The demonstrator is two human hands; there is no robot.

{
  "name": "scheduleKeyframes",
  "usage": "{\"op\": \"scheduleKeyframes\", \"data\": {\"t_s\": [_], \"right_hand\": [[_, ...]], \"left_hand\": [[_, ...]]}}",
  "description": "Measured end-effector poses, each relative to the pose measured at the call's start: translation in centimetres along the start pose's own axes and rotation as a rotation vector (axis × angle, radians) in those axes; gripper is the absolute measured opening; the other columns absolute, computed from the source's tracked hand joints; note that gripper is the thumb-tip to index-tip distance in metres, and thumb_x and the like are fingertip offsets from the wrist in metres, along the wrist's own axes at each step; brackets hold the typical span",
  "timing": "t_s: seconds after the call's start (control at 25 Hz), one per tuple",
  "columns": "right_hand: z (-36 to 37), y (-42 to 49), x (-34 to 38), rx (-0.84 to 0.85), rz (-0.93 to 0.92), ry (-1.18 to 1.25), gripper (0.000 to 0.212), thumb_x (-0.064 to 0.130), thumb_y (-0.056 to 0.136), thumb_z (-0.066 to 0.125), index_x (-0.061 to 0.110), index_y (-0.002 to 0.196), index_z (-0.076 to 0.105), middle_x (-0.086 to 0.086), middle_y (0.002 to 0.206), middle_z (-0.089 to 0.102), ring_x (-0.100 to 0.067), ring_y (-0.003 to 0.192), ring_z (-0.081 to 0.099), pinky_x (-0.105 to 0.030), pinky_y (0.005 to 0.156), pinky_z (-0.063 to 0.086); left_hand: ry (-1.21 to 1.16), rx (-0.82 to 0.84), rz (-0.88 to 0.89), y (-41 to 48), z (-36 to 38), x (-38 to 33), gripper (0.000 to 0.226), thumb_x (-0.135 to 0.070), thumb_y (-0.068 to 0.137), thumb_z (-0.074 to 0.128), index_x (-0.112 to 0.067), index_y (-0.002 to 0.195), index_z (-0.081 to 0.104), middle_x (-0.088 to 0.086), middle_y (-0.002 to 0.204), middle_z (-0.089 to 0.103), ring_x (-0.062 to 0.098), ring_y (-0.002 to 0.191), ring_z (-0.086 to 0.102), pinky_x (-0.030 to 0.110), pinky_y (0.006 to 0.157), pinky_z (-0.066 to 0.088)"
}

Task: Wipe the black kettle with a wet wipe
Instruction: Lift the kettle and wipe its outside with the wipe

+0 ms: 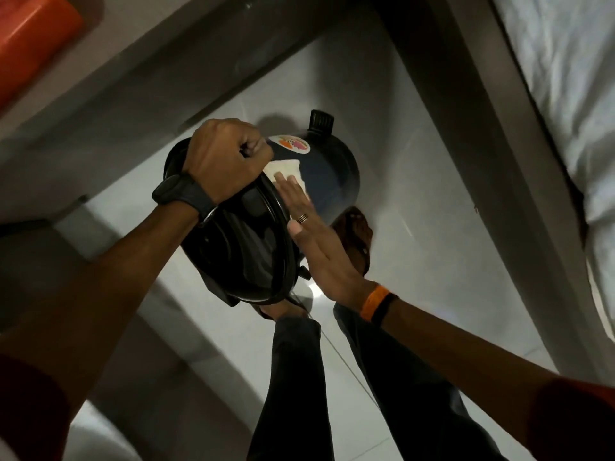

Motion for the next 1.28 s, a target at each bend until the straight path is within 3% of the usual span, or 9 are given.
{"op": "scheduleKeyframes", "data": {"t_s": [0.08, 0.24, 0.44, 0.56, 0.76, 0.84, 1.0, 1.12, 1.28], "right_hand": [[-1.7, 1.5, -1.8, -0.065, 0.038, -0.059, 0.052, 0.028, 0.112, 0.022, 0.022, 0.164, 0.018, 0.011, 0.173, 0.01, -0.012, 0.162, 0.004, -0.041, 0.133, 0.004], [-7.9, 1.9, -11.0, -0.445, 0.722, 0.335, 0.054, 0.031, 0.113, 0.023, 0.021, 0.164, 0.012, -0.001, 0.174, 0.008, -0.022, 0.161, 0.01, -0.049, 0.131, 0.014], [-0.4, -1.6, -1.5, -0.143, 0.193, 0.37, 0.053, 0.048, 0.106, 0.026, 0.054, 0.157, 0.014, 0.02, 0.172, 0.006, -0.004, 0.16, 0.002, -0.016, 0.126, 0.016], [-2.9, 0.1, -3.7, -0.209, 0.127, 0.276, 0.053, 0.044, 0.107, 0.023, 0.04, 0.16, 0.024, 0.016, 0.172, 0.014, -0.009, 0.161, 0.007, -0.034, 0.131, 0.012], [-9.8, 3.3, -15.7, -0.535, 0.857, 0.405, 0.059, 0.049, 0.108, 0.025, 0.022, 0.16, 0.033, -0.006, 0.165, 0.038, -0.028, 0.153, 0.036, -0.047, 0.128, 0.025], [-8.7, 2.5, -14.9, -0.53, 0.884, 0.394, 0.053, 0.046, 0.107, 0.034, 0.018, 0.15, 0.049, -0.006, 0.154, 0.052, -0.026, 0.142, 0.049, -0.042, 0.124, 0.033], [-4.3, -2.2, -13.3, -0.629, 0.888, 0.527, 0.028, 0.004, 0.097, 0.055, 0.013, 0.072, 0.063, -0.006, 0.075, 0.063, -0.019, 0.07, 0.057, -0.035, 0.07, 0.052], [-1.7, -5.0, -13.6, -0.619, 0.99, 0.75, 0.032, -0.01, 0.097, 0.052, 0.007, 0.071, 0.06, -0.008, 0.069, 0.06, -0.018, 0.063, 0.058, -0.024, 0.057, 0.056], [-4.3, -5.6, -13.3, -0.681, 0.933, 0.616, 0.024, -0.012, 0.093, 0.059, -0.006, 0.114, 0.067, -0.016, 0.1, 0.07, -0.025, 0.085, 0.068, -0.028, 0.072, 0.061]], "left_hand": [[-0.001, 0.006, -0.012, 0.2, -0.1, 0.3, 0.034, -0.015, 0.082, 0.051, -0.007, 0.051, 0.038, 0.012, 0.051, 0.039, 0.025, 0.052, 0.038, 0.028, 0.055, 0.021], [-0.026, 0.002, -0.056, 0.6, 0.2, 0.4, 0.035, -0.015, 0.081, 0.051, -0.008, 0.05, 0.038, 0.009, 0.048, 0.037, 0.02, 0.05, 0.036, 0.027, 0.051, 0.024], [-0.161, -0.076, -0.243, 2.2, -0.3, 4.1, 0.035, -0.019, 0.08, 0.05, -0.003, 0.05, 0.041, 0.013, 0.054, 0.034, 0.017, 0.051, 0.035, 0.029, 0.052, 0.028], [-0.138, -0.078, -0.229, 2.5, -0.4, 4.7, 0.038, -0.02, 0.08, 0.05, 0.0, 0.05, 0.04, 0.013, 0.054, 0.032, 0.015, 0.05, 0.032, 0.028, 0.048, 0.025], [-0.068, -0.039, -0.102, 2.5, 0.6, 0.7, 0.035, -0.022, 0.079, 0.049, -0.002, 0.051, 0.043, 0.016, 0.053, 0.04, 0.02, 0.053, 0.04, 0.033, 0.051, 0.031], [0.049, 0.022, 0.006, 2.2, 1.2, -2.6, 0.035, -0.029, 0.079, 0.045, -0.007, 0.052, 0.048, 0.016, 0.054, 0.052, 0.027, 0.056, 0.052, 0.037, 0.056, 0.042], [0.591, 0.301, 0.487, -1.2, 7.3, -10.1, 0.032, -0.035, 0.084, 0.046, -0.018, 0.065, 0.065, 0.005, 0.071, 0.069, 0.026, 0.077, 0.062, 0.042, 0.087, 0.045], [0.804, 0.32, 0.806, -6.9, 11.3, -11.7, 0.022, -0.035, 0.086, 0.052, -0.023, 0.081, 0.07, -0.002, 0.085, 0.069, 0.021, 0.093, 0.06, 0.042, 0.093, 0.041], [0.542, -0.062, 0.184, -7.4, 7.2, -5.9, 0.071, -0.058, 0.072, 0.058, -0.025, 0.134, 0.047, 0.012, 0.149, 0.043, 0.037, 0.143, 0.031, 0.066, 0.112, 0.021]]}}
Point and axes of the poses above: each hand's wrist, its own y-axis towards the middle knuckle, its own z-axis out of the palm, x = y × z, the point moved 10 cm from there along y, towards the middle knuckle
